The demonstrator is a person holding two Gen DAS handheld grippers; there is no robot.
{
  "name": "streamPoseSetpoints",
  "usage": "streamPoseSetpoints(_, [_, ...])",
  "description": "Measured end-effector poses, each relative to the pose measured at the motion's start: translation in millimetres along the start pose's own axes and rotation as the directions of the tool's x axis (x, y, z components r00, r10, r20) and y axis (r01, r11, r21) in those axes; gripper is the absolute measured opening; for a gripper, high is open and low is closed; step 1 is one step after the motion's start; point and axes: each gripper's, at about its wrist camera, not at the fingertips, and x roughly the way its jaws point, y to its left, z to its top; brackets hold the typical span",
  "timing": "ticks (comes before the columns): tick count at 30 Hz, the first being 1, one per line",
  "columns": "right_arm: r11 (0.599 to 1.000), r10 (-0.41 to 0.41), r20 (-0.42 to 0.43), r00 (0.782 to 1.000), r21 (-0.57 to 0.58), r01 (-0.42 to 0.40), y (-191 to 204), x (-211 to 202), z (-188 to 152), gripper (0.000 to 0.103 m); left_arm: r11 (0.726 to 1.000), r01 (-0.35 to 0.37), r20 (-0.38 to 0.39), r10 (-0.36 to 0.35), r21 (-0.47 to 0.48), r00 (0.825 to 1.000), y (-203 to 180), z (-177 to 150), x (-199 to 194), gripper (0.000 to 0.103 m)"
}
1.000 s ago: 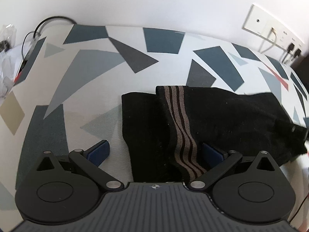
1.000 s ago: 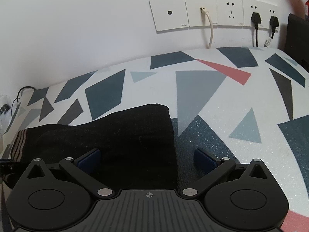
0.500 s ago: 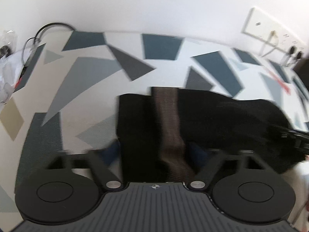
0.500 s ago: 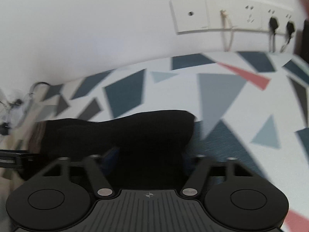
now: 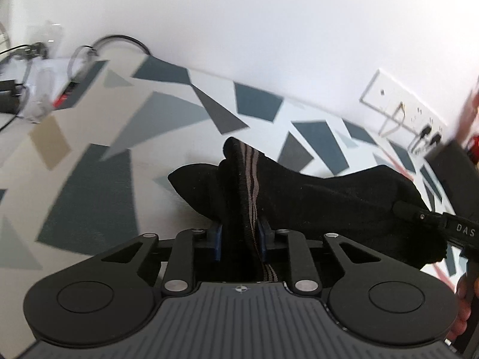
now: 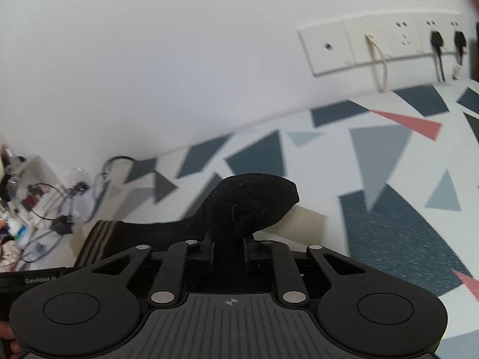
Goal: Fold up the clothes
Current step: 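Grasp the folded trousers with both grippers and lift them off the bed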
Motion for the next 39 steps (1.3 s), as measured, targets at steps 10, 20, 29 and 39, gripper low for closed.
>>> streamPoseSetpoints(10, [0.978,0.177,-0.073,0.981,-0.098,-0.184,49.1,14.9,2.4,0.014,0.973,-0.176,0.117,0.194,-0.149,0.974,23.5,-19.5,-87.8,0.021])
streamPoseSetpoints(20, [0.809,0.436,-0.321,0.841,-0.27,-0.522,147.4,14.3,-20.7,0.014,0.82,-0.381,0.144,0.478,-0.427,0.867,43.7,-104.2,-209.9,0.021])
streamPoseSetpoints(29, [0.615,0.52,-0.494,0.697,-0.35,-0.707,282.6,-27.4,-97.7,0.014,0.641,-0.437,0.138,0.647,-0.631,0.75,86.6,-200.1,-333.4,0.02])
streamPoseSetpoints(39, [0.401,0.541,-0.632,0.555,-0.387,-0.83,455.1,-145.5,-247.7,0.014,0.476,-0.475,0.116,0.786,-0.741,0.607,150.7,-314.6,-513.7,0.02])
